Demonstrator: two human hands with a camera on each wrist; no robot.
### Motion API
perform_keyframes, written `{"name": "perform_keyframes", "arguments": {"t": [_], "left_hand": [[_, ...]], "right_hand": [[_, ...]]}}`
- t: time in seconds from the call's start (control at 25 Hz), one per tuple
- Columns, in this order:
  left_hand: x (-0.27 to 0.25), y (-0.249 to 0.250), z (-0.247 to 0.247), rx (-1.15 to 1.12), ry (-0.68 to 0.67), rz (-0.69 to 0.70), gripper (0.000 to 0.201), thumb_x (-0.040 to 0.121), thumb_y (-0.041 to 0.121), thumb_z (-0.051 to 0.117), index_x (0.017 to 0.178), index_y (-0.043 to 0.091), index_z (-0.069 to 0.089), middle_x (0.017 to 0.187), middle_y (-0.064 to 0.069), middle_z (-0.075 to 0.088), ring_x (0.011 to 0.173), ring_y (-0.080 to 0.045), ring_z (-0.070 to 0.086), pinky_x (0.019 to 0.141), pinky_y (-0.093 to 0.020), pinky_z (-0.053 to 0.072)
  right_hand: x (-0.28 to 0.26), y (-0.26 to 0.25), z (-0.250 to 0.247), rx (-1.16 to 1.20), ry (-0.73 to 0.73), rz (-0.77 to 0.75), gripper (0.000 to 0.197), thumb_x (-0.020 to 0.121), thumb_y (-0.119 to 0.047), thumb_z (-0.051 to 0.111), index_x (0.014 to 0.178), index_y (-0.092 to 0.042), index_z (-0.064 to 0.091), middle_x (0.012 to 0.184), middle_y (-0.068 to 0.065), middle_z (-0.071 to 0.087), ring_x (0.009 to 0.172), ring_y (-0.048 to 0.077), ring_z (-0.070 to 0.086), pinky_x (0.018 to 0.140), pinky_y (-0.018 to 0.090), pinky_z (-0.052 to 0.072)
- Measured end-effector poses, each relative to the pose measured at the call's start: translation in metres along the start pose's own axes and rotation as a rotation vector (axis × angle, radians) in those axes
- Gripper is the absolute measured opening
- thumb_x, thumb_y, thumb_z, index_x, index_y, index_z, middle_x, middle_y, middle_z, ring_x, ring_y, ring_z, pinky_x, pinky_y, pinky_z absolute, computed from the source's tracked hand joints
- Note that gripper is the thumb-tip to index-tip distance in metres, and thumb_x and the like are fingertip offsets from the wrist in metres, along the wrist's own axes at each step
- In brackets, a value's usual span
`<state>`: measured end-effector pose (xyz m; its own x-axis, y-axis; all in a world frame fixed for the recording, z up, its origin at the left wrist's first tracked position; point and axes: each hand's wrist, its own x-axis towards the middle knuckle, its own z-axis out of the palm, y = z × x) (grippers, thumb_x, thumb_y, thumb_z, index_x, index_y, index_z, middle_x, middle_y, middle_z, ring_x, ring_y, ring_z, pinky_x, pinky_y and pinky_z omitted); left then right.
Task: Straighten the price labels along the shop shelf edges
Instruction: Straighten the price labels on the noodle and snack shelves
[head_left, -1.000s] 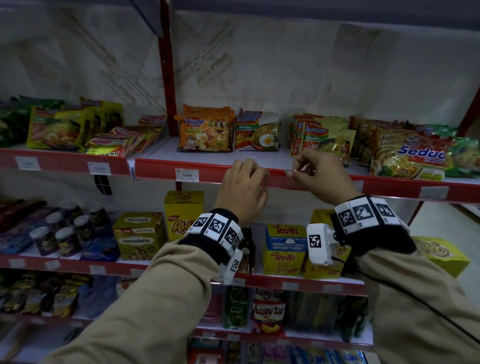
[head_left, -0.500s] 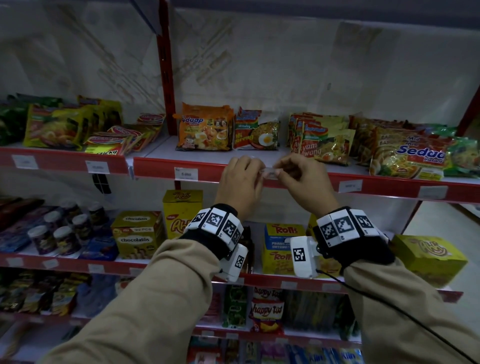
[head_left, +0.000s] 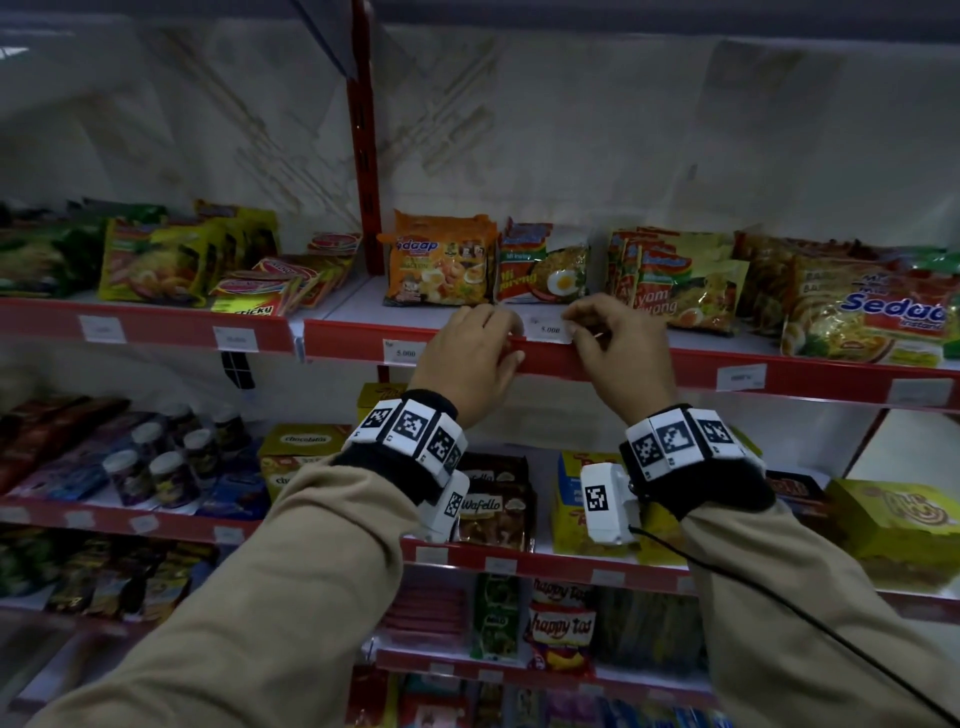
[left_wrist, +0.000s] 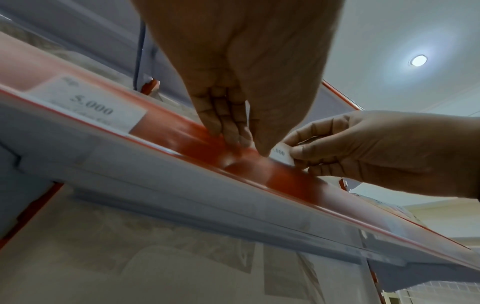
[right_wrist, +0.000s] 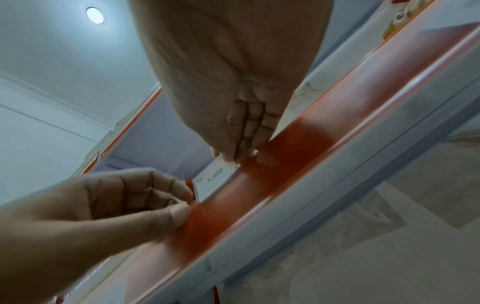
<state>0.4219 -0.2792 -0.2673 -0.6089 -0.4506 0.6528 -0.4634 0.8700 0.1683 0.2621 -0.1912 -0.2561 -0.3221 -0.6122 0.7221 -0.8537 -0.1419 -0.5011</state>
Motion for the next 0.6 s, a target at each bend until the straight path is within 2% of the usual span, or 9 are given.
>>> {"name": "perform_keyframes", "arguments": {"t": [0.12,0.2,0.28,0.4,0.6], "left_hand": [[0.003,-0.005,-0.002,-0.084,-0.005,-0.008,0.026,0.09,0.029,0.059,0.113,0.021,0.051,0.089,0.006,0.058,0.091,-0.017,0.049,0.078,-0.034,0.044],[0.005,-0.007,0.001,-0.107,0.002,0.005,0.024,0.09,0.028,0.059,0.113,0.022,0.052,0.085,0.007,0.057,0.088,-0.016,0.048,0.076,-0.034,0.043],[0.005,-0.008,0.006,-0.08,0.008,0.035,0.016,0.091,0.026,0.057,0.105,0.018,0.057,0.089,0.002,0.055,0.089,-0.02,0.046,0.075,-0.036,0.042],[0.004,-0.01,0.011,-0.053,0.035,0.061,0.013,0.092,0.023,0.057,0.097,0.012,0.062,0.091,-0.007,0.053,0.088,-0.025,0.045,0.073,-0.038,0.04],[0.0,-0.01,0.011,-0.008,0.07,0.109,0.014,0.092,0.021,0.055,0.094,0.009,0.063,0.089,-0.01,0.053,0.085,-0.026,0.045,0.069,-0.036,0.038]], "right_hand": [[-0.002,-0.002,0.003,-0.098,-0.054,-0.089,0.015,0.088,-0.009,0.06,0.098,-0.014,0.07,0.092,0.003,0.07,0.085,0.019,0.062,0.078,0.04,0.054],[-0.004,0.001,0.001,-0.135,-0.088,-0.103,0.015,0.088,-0.009,0.059,0.098,-0.015,0.069,0.092,0.004,0.068,0.089,0.023,0.059,0.08,0.045,0.051],[-0.006,0.003,0.0,-0.165,-0.108,-0.14,0.016,0.087,-0.005,0.059,0.096,-0.013,0.069,0.093,0.006,0.067,0.091,0.025,0.055,0.081,0.044,0.048],[-0.008,0.003,0.002,-0.213,-0.13,-0.2,0.014,0.086,-0.003,0.058,0.094,-0.009,0.067,0.094,0.009,0.06,0.091,0.027,0.049,0.079,0.036,0.04],[-0.006,0.005,0.002,-0.33,-0.23,-0.153,0.015,0.087,-0.022,0.064,0.099,-0.014,0.062,0.092,0.006,0.055,0.094,0.025,0.045,0.079,0.031,0.036]]}}
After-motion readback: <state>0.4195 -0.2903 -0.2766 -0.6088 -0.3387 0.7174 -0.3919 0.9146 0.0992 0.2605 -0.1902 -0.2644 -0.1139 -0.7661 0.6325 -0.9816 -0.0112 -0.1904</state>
